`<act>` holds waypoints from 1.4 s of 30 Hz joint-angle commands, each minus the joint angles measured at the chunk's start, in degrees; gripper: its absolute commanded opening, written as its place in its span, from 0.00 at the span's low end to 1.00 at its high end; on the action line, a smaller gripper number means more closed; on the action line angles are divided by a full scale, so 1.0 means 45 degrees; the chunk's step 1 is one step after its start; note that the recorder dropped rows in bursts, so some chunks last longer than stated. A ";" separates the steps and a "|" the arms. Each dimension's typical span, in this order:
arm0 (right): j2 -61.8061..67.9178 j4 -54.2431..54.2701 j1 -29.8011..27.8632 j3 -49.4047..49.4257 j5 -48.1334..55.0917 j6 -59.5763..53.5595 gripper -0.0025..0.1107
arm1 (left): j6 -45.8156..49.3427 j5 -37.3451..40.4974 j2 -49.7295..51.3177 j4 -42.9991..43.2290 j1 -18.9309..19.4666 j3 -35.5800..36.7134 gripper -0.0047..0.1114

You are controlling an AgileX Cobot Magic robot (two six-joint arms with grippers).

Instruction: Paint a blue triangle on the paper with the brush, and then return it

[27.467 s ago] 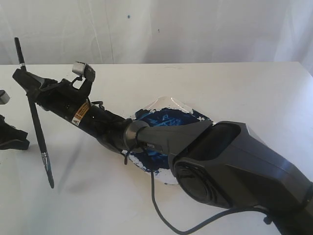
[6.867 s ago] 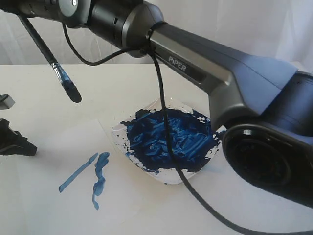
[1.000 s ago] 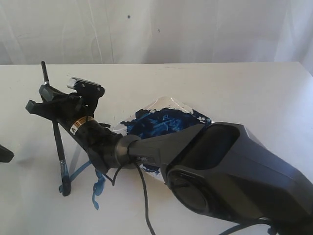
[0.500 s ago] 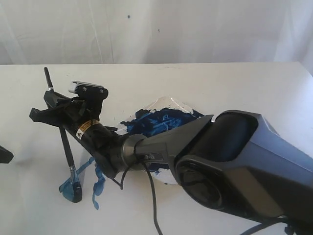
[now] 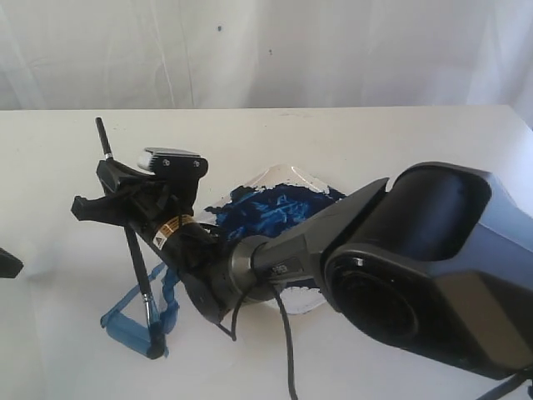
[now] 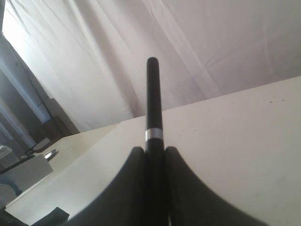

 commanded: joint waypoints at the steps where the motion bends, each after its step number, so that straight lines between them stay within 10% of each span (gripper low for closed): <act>1: -0.0397 -0.0046 -0.0002 0.1029 -0.0400 -0.0743 0.02 | -0.0003 0.0289 -0.0006 -0.0081 0.0027 -0.0009 0.04; 42: 0.1710 0.0331 -0.1071 -0.4560 0.2805 -0.2337 0.02 | 0.0023 0.0289 -0.0006 -0.0058 0.0027 -0.0009 0.04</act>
